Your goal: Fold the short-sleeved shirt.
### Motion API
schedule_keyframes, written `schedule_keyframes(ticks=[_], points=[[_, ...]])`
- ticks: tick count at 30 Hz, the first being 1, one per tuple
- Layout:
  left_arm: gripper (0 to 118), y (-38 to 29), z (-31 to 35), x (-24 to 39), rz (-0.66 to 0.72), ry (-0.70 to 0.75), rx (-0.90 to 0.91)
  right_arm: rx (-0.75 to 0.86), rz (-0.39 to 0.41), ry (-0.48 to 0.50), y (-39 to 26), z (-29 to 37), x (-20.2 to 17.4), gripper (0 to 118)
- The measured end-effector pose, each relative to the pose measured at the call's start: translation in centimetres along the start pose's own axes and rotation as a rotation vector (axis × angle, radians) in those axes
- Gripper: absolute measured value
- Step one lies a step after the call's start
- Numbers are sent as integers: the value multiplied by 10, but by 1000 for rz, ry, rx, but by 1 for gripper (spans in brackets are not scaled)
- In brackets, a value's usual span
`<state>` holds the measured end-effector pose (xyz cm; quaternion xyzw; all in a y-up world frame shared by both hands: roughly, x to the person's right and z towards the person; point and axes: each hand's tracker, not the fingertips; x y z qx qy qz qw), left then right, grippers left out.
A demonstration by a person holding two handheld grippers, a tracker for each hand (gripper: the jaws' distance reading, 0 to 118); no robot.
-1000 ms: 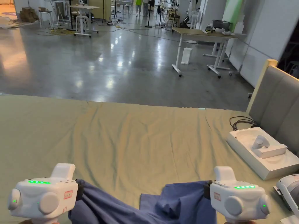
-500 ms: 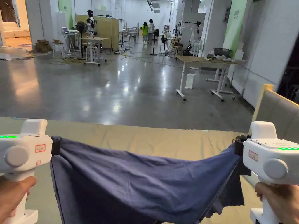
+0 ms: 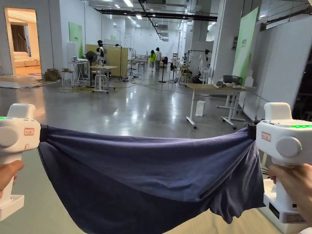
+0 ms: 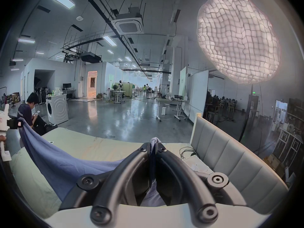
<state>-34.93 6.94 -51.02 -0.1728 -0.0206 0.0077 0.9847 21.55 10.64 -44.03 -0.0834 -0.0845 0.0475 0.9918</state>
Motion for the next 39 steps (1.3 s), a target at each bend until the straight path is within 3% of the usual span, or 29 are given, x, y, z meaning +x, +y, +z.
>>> schedule_keyframes(ticks=[17, 24, 29, 39], points=[[4, 54, -63, 4, -42, 42, 27, -12, -85, -36, 33, -96, -6, 4], [4, 52, -84, 13, -49, 53, 30, -10, -62, -46, 19, -124, -8, 4], [4, 2, -92, 13, -38, 40, -30, -63, -45, -32, -34, -121, -10, 4], [4, -222, -54, -12, 51, -7, -270, -293, -14, -12, -221, -49, -16, 4]])
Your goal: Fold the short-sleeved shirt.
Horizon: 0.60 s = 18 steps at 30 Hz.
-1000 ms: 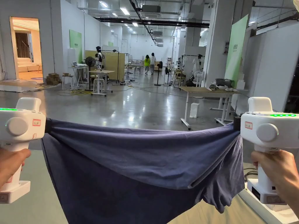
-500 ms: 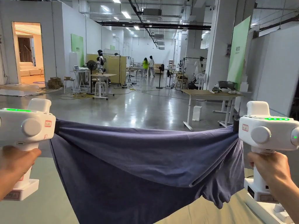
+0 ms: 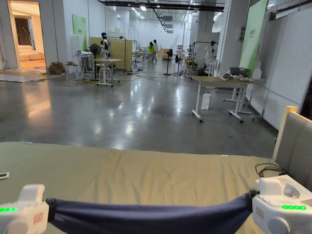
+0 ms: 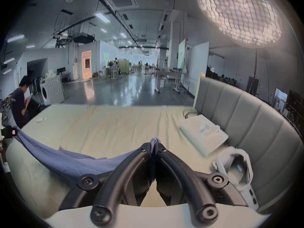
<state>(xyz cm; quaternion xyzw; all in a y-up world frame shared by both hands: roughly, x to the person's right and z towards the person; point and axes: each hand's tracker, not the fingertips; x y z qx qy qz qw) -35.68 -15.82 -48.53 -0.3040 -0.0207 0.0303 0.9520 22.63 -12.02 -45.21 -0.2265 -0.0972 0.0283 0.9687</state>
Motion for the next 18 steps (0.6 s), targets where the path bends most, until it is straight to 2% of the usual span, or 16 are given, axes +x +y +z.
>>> schedule_keyframes(ticks=[5, 9, 18], points=[[4, -100, 21, -11, -25, 0, -131, -96, 42, -2, -93, 31, -4, 4], [4, -156, 39, -19, 15, -2, -214, -146, 71, -30, -144, 59, -7, 4], [4, -203, 47, -15, 26, -17, -303, -243, 50, -61, -196, 68, -2, 5]])
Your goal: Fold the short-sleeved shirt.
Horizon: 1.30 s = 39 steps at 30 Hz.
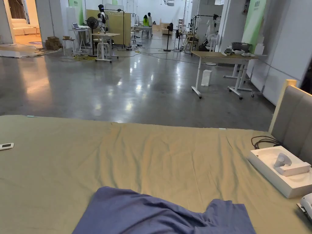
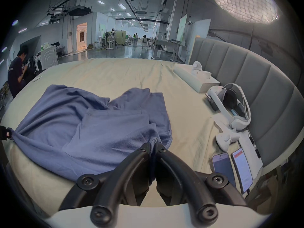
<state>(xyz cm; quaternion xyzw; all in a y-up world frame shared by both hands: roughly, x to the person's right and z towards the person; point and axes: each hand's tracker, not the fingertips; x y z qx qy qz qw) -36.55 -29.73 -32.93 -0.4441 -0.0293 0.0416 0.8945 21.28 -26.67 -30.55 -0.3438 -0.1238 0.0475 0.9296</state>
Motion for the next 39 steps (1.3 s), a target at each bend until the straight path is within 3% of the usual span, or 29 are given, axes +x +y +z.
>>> schedule_keyframes(ticks=[2, 3, 4, 6, 7, 9, 15, 20, 22, 24, 26, 27, 30, 33, 39], points=[[5, 1, -1, 2, -14, -1, -16, -9, 10, -3, -1, 0, -1, 6], [10, 4, 0, 3, -26, 4, -25, -10, 16, -7, 1, 2, -1, 16], [19, 6, 1, 4, -30, 12, -34, -7, 20, -18, 3, 7, -1, 29], [57, 13, 11, 6, -32, 7, -25, 47, 5, -23, 14, 22, 0, 49], [62, 16, 16, 7, -30, -10, -5, 81, -10, -16, 21, 29, 0, 54], [62, 30, 30, 17, -39, -7, 88, 137, -13, -19, 39, 44, -3, 68], [62, 75, 77, 72, -93, -32, 365, 362, -44, 54, 92, 90, -27, 67], [62, 98, 107, 121, -161, -83, 586, 537, -60, 63, 115, 116, -54, 65], [57, 103, 114, 137, -175, -28, 632, 577, -67, 55, 121, 124, -64, 51], [40, 103, 121, 149, -154, -43, 678, 607, -74, 59, 124, 127, -71, 27], [29, 106, 124, 154, -119, -73, 705, 621, -71, 48, 125, 129, -78, 20], [29, 106, 125, 158, -112, -55, 714, 627, -69, 48, 124, 130, -80, 20], [5, 105, 127, 163, -101, -25, 738, 651, -56, 69, 119, 130, -82, 7], [2, 104, 126, 162, -90, -20, 736, 694, -87, 56, 113, 132, -84, 0], [1, 106, 114, 156, -76, -25, 690, 670, -120, 56, 113, 128, -88, 0]])
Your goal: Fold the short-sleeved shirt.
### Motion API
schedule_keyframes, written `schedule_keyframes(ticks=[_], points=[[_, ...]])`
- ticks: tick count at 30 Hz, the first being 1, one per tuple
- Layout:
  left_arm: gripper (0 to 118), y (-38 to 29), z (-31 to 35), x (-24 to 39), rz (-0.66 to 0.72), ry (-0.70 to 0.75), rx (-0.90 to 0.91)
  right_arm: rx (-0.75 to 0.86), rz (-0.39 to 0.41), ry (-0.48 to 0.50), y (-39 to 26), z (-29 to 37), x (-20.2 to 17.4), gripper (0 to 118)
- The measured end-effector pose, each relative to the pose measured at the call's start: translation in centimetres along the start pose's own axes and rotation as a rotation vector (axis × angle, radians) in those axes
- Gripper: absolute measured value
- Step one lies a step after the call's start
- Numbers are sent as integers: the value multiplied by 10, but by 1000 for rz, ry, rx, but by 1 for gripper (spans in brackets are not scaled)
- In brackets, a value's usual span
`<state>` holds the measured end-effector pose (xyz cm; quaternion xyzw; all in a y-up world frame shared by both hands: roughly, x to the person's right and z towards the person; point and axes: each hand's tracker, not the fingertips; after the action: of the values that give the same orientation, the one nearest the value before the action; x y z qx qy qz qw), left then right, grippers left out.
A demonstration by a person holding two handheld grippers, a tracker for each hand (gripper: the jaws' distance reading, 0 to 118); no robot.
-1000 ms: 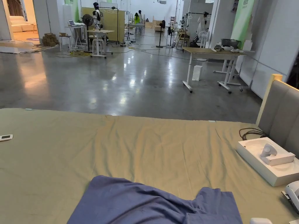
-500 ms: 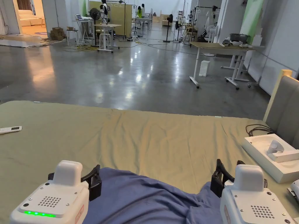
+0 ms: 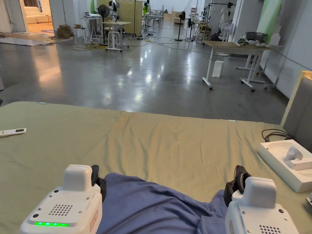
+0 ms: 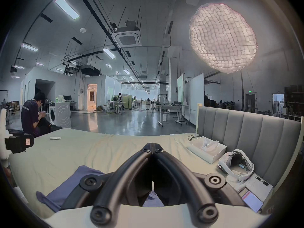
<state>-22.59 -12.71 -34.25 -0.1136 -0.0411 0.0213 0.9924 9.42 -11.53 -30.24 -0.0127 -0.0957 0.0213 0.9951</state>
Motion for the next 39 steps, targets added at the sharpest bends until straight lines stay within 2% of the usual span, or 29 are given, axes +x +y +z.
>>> schedule_keyframes(ticks=[7, 10, 14, 18, 19, 21, 22, 29, 33, 35, 37, 39], points=[[1, -16, -67, -27, 32, -35, -223, -86, 5, 36, -15, -21, 3, 0], [2, -28, -118, -47, 68, -46, -323, -133, 26, 47, -27, -34, 5, 0], [2, -35, -195, -66, 40, -34, -466, -185, 46, 48, -42, -52, 9, 0], [8, -39, -271, -80, 39, -27, -605, -244, 71, 46, -58, -72, 14, 0], [21, -40, -285, -83, 55, -42, -638, -255, 82, 43, -62, -76, 15, 0], [61, -44, -317, -88, 76, -82, -707, -284, 102, 40, -72, -85, 17, 0], [67, -46, -326, -85, 83, -95, -725, -297, 106, 40, -76, -88, 18, 0], [68, -72, -394, -74, -46, -99, -881, -383, 113, 14, -105, -106, 27, 0], [68, -96, -404, -62, -100, -71, -970, -419, 112, -4, -115, -106, 33, 0], [66, -98, -394, -55, -119, -30, -891, -433, 115, -14, -118, -106, 37, 0], [50, -101, -392, -45, -131, -28, -894, -447, 113, -22, -122, -106, 40, 0], [27, -104, -390, -39, -143, -48, -877, -460, 108, -32, -125, -106, 44, 0]])
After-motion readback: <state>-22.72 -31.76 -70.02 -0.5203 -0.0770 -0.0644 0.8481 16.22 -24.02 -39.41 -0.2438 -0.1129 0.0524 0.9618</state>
